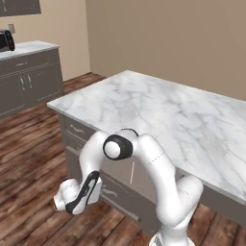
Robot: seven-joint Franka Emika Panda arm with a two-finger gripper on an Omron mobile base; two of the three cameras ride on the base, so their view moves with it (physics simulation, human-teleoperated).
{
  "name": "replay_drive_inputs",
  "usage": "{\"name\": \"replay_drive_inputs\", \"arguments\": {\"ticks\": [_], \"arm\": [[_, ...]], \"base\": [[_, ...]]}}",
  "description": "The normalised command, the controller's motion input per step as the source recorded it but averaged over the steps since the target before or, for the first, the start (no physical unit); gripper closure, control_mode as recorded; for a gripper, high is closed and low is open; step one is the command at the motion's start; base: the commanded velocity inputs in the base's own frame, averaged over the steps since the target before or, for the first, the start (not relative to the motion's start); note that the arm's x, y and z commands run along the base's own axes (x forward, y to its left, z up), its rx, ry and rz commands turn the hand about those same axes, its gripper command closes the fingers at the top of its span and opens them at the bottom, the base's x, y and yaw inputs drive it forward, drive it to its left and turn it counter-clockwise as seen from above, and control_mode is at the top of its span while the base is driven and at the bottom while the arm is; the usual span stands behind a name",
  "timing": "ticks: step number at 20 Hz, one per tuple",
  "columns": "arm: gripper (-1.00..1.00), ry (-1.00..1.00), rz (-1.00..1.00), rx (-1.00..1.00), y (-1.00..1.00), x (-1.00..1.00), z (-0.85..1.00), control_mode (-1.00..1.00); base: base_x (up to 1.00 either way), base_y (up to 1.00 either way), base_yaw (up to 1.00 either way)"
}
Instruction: Take a straw from the drawer in front and place it inside the glass cup on the dining counter.
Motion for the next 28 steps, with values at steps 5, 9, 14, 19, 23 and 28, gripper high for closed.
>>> {"name": "replay_drive_inputs", "arguments": {"ticks": [5, 9, 14, 19, 23, 28], "arm": [[1.00, 0.00, 0.00, 0.00, 0.47, -0.89, -0.01, -1.00], [1.00, 0.00, 0.00, 0.00, 0.40, -0.90, -0.01, -1.00], [-1.00, -0.03, 0.00, 0.00, 0.21, -0.76, 0.11, -1.00], [-1.00, -0.08, 0.00, 0.12, -0.09, -0.63, 0.96, -1.00], [-1.00, -0.03, 0.00, 0.25, -0.25, -0.44, 1.00, -1.00], [-1.00, 0.00, 0.00, 0.30, -0.33, -0.09, 1.00, -1.00]], "base": [[0.00, 0.00, 0.00], [0.00, 0.00, 0.00], [0.00, 0.00, 0.00], [0.00, 0.00, 0.00], [0.00, 0.00, 0.00], [0.00, 0.00, 0.00]]}}
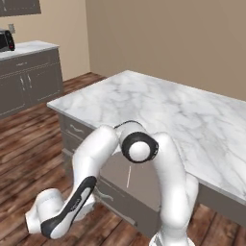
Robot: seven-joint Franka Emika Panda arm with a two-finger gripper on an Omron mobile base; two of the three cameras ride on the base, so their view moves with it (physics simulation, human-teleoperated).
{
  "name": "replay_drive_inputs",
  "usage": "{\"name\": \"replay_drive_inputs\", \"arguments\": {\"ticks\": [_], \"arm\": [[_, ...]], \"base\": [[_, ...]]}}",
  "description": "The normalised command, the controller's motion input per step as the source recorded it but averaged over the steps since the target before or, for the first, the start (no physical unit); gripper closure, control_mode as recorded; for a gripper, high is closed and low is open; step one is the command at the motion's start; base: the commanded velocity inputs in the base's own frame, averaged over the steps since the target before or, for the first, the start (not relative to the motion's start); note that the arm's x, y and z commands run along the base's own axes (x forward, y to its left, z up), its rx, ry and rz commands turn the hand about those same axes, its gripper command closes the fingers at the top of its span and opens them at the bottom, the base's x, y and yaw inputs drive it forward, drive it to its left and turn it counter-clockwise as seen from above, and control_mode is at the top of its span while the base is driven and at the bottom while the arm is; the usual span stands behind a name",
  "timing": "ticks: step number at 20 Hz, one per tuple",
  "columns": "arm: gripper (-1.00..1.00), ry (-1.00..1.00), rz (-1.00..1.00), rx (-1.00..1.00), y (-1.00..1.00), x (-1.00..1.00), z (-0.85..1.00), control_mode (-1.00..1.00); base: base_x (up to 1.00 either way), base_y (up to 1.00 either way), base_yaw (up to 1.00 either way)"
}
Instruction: Take a straw from the drawer in front and place it inside the glass cup on the dining counter.
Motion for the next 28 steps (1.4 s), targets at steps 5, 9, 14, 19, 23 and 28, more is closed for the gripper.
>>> {"name": "replay_drive_inputs", "arguments": {"ticks": [5, 9, 14, 19, 23, 28], "arm": [[-1.00, -0.02, 0.00, 0.34, -0.45, 0.00, 1.00, -1.00], [-1.00, -0.08, 0.00, 0.35, -0.63, 0.00, 1.00, -1.00], [-1.00, -0.02, 0.00, 0.41, -0.60, 0.00, 1.00, -1.00], [-1.00, 0.00, 0.00, 0.39, -0.40, 0.09, 1.00, -1.00], [-1.00, 0.00, 0.00, 0.33, -0.35, 0.23, 0.86, -1.00], [-1.00, 0.01, 0.00, 0.22, -0.25, 0.29, 0.18, -1.00]], "base": [[0.00, 0.00, 0.00], [0.00, 0.00, 0.00], [0.00, 0.00, 0.00], [0.00, 0.00, 0.00], [0.00, 0.00, 0.00], [0.00, 0.00, 0.00]]}}
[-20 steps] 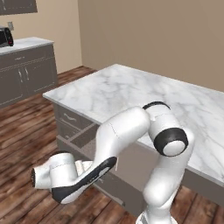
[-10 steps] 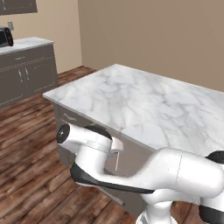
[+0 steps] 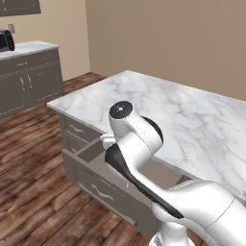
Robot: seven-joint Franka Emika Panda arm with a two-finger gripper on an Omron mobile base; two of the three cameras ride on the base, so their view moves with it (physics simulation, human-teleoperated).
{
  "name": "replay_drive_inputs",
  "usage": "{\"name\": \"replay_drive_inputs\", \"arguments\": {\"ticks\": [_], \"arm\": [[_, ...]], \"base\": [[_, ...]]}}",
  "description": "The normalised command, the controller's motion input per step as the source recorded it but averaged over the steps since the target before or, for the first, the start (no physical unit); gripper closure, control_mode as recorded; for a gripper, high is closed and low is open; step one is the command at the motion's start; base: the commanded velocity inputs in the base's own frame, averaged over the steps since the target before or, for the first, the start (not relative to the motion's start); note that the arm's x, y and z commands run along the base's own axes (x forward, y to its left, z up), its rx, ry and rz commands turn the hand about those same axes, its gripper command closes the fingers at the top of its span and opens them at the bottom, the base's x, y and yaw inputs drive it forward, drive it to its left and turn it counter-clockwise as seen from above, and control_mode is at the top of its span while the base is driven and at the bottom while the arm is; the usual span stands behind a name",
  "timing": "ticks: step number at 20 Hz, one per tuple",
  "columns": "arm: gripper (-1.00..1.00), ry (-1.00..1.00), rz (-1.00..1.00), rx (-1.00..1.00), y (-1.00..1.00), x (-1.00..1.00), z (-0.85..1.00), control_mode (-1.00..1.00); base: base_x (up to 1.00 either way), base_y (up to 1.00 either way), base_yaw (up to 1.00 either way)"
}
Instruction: Take a straw from the drawer in front and place it inside the glass cup on the dining counter.
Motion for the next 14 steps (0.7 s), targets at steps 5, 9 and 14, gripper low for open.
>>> {"name": "replay_drive_inputs", "arguments": {"ticks": [5, 9, 14], "arm": [[-1.00, 0.07, 0.00, 0.10, -0.09, 0.50, 0.00, -1.00], [-1.00, 0.11, 0.00, 0.11, -0.07, 0.54, -0.22, -1.00], [-1.00, 0.09, -0.03, 0.08, -0.07, 0.44, -0.48, -1.00]], "base": [[0.00, 0.00, 0.00], [0.00, 0.00, 0.00], [0.00, 0.00, 0.00]]}}
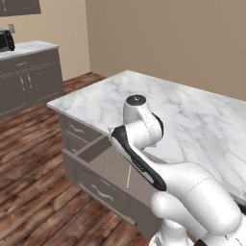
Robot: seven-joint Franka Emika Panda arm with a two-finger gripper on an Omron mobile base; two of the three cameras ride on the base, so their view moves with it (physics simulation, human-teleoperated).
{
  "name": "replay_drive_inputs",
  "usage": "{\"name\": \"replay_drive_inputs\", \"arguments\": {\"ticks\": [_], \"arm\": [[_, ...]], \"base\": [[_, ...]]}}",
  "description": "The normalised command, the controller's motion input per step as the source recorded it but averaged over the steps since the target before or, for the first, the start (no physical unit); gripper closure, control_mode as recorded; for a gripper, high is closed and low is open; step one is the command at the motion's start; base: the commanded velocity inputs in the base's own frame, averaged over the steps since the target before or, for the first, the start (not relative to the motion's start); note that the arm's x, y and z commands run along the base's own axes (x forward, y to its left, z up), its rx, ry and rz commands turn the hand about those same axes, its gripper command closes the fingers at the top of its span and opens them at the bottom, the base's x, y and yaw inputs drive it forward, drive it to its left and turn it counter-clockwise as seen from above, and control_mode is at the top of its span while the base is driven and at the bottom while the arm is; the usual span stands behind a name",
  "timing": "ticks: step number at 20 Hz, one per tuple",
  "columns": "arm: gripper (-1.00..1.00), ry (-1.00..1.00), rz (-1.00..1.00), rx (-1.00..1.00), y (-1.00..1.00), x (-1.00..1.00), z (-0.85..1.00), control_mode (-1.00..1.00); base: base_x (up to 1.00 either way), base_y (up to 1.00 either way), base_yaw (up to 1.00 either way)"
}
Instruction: Take a straw from the drawer in front and place it inside the glass cup on the dining counter.
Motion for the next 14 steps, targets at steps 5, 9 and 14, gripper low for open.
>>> {"name": "replay_drive_inputs", "arguments": {"ticks": [5, 9, 14], "arm": [[-1.00, 0.06, -0.04, 0.07, -0.17, 0.33, -0.62, -1.00], [-1.00, 0.04, -0.06, 0.06, -0.12, 0.22, -0.62, -1.00], [-1.00, 0.00, -0.07, 0.01, -0.05, 0.15, -0.61, -1.00]], "base": [[0.00, 0.00, 0.00], [0.00, 0.00, 0.00], [0.00, 0.00, 0.00]]}}
